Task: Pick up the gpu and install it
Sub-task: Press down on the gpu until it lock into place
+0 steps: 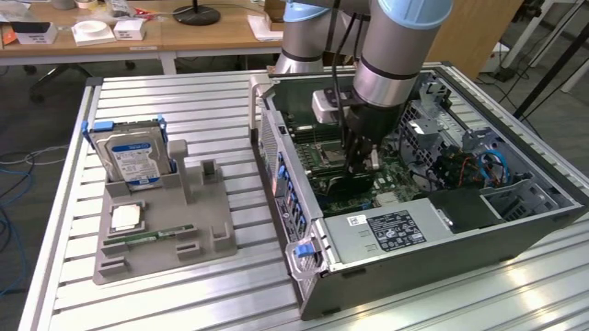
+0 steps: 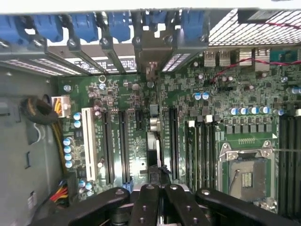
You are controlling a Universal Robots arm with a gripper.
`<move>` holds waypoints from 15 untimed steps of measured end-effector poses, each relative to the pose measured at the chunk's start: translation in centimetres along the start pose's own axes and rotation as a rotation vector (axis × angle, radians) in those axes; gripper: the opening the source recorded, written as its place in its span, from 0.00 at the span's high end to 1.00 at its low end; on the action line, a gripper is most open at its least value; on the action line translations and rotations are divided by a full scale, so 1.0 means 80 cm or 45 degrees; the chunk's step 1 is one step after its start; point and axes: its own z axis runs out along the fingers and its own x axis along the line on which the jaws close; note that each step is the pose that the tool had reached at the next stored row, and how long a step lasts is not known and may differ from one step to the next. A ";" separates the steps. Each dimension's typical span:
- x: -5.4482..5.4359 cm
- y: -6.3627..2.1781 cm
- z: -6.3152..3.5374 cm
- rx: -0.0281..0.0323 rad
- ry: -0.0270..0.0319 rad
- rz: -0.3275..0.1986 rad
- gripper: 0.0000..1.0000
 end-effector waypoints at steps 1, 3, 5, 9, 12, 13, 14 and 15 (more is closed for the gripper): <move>0.000 0.000 -0.003 0.0003 -0.0010 0.000 0.89; 0.000 0.003 -0.008 0.0001 -0.0009 0.000 0.89; 0.000 0.006 -0.011 0.0000 -0.0007 0.000 0.89; 0.001 0.019 -0.014 0.0000 -0.0012 0.001 0.89; 0.001 0.028 -0.016 0.0001 -0.0013 0.001 0.89; 0.002 0.031 -0.017 0.0001 -0.0012 0.001 0.89; 0.002 0.034 -0.017 0.0001 -0.0011 0.002 0.89; 0.002 0.036 -0.018 0.0000 -0.0011 0.002 0.89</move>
